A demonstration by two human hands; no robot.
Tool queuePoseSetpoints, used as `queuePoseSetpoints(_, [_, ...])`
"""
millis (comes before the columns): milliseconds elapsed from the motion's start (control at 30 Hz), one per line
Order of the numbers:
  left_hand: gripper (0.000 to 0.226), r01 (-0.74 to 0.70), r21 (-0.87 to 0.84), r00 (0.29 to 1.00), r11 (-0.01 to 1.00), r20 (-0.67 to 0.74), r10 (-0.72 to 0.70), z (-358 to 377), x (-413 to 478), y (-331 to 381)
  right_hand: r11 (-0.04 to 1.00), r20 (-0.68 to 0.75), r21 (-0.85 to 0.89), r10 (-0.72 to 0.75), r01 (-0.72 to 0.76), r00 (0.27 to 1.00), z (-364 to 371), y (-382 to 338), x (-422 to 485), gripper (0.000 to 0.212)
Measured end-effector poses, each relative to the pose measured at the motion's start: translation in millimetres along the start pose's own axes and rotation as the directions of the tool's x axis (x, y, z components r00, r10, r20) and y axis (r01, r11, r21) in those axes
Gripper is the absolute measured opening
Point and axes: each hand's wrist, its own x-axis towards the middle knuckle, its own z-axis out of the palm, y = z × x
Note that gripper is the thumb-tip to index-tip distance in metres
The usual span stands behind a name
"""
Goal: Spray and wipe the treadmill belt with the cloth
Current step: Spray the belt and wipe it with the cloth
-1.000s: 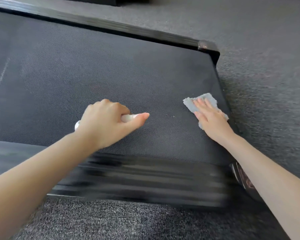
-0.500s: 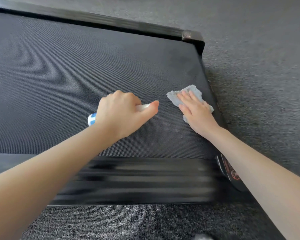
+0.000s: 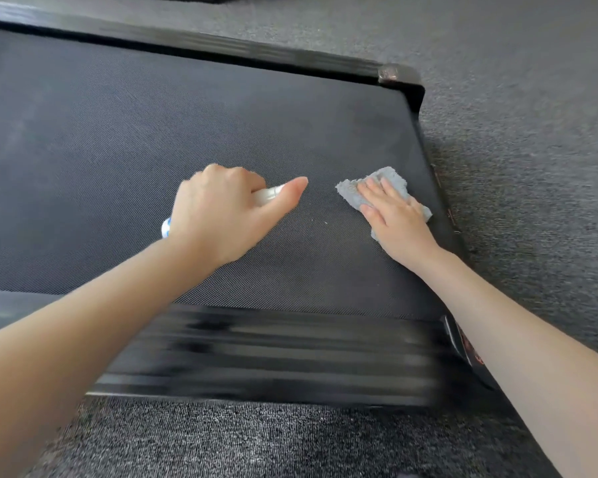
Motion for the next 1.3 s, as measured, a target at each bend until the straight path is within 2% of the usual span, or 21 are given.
queuePoseSetpoints(67, [0.071,0.04,-0.009,0.999,0.999,-0.021,-0.04,-13,-2,-12,0.998,0.019,-0.032,-0.059,0.06,0.998,4,-17,15,0.045])
queuePoseSetpoints(167, [0.073,0.109,0.008,0.993,0.994,-0.043,-0.109,-30,-5,-26,0.967,0.107,0.027,-0.256,0.255,0.961,14,-55,22,0.046])
queuePoseSetpoints(267, [0.074,0.142,0.026,0.989,0.99,-0.037,-0.141,-39,-9,-32,0.854,0.155,0.162,-0.517,0.494,0.842,18,-70,-18,0.046])
queuePoseSetpoints(367, [0.072,0.127,0.044,0.992,0.991,-0.023,-0.126,-41,-16,-36,0.769,0.234,0.264,-0.637,0.582,0.735,5,-35,-63,0.047])
queuePoseSetpoints(433, [0.073,0.122,0.051,0.993,0.991,-0.006,-0.121,-40,-19,-38,0.783,0.286,0.248,-0.621,0.57,0.729,-12,8,-67,0.047])
queuePoseSetpoints(500, [0.076,0.131,0.052,0.991,0.99,0.016,-0.132,-39,-20,-39,0.856,0.312,0.189,-0.517,0.481,0.797,-26,45,-54,0.047])
queuePoseSetpoints(600, [0.08,0.134,0.063,0.99,0.989,0.037,-0.137,-36,-20,-41,0.932,0.231,0.151,-0.359,0.331,0.904,-22,64,-25,0.05])
queuePoseSetpoints(667, [0.085,0.135,0.062,0.99,0.989,0.04,-0.137,-33,-20,-41,0.95,0.172,0.199,-0.274,0.239,0.946,-14,52,-17,0.049])
queuePoseSetpoints(733, [0.09,0.127,0.048,0.991,0.991,0.037,-0.129,-30,-18,-42,0.94,0.178,0.247,-0.281,0.233,0.943,-11,34,-30,0.05])
queuePoseSetpoints(833, [0.101,0.11,0.024,0.993,0.994,0.045,-0.111,-26,-15,-40,0.866,0.29,0.323,-0.475,0.382,0.831,-18,17,-71,0.049])
queuePoseSetpoints(900, [0.1,0.1,0.02,0.994,0.995,0.049,-0.101,-24,-14,-39,0.822,0.345,0.331,-0.562,0.462,0.752,-21,19,-86,0.047])
queuePoseSetpoints(967, [0.099,0.09,0.032,0.994,0.995,0.054,-0.092,-23,-14,-37,0.806,0.353,0.324,-0.589,0.495,0.727,-22,24,-78,0.046])
queuePoseSetpoints(1067, [0.099,0.076,0.044,0.994,0.996,0.069,-0.079,-23,-14,-35,0.811,0.244,0.242,-0.582,0.533,0.776,-12,30,-41,0.047])
queuePoseSetpoints(1133, [0.097,0.075,0.052,0.994,0.996,0.073,-0.078,-24,-15,-33,0.88,0.149,0.219,-0.457,0.422,0.877,-11,34,-12,0.045])
queuePoseSetpoints(1200, [0.094,0.084,0.06,0.995,0.995,0.057,-0.087,-26,-16,-36,0.939,0.137,0.201,-0.308,0.278,0.941,-13,35,10,0.046])
queuePoseSetpoints(1233, [0.095,0.088,0.053,0.994,0.995,0.055,-0.091,-27,-17,-38,0.956,0.147,0.152,-0.274,0.252,0.95,-14,34,13,0.048])
queuePoseSetpoints(1300, [0.1,0.089,0.045,0.995,0.995,0.05,-0.092,-28,-18,-40,0.955,0.177,0.067,-0.298,0.29,0.938,-14,31,3,0.049])
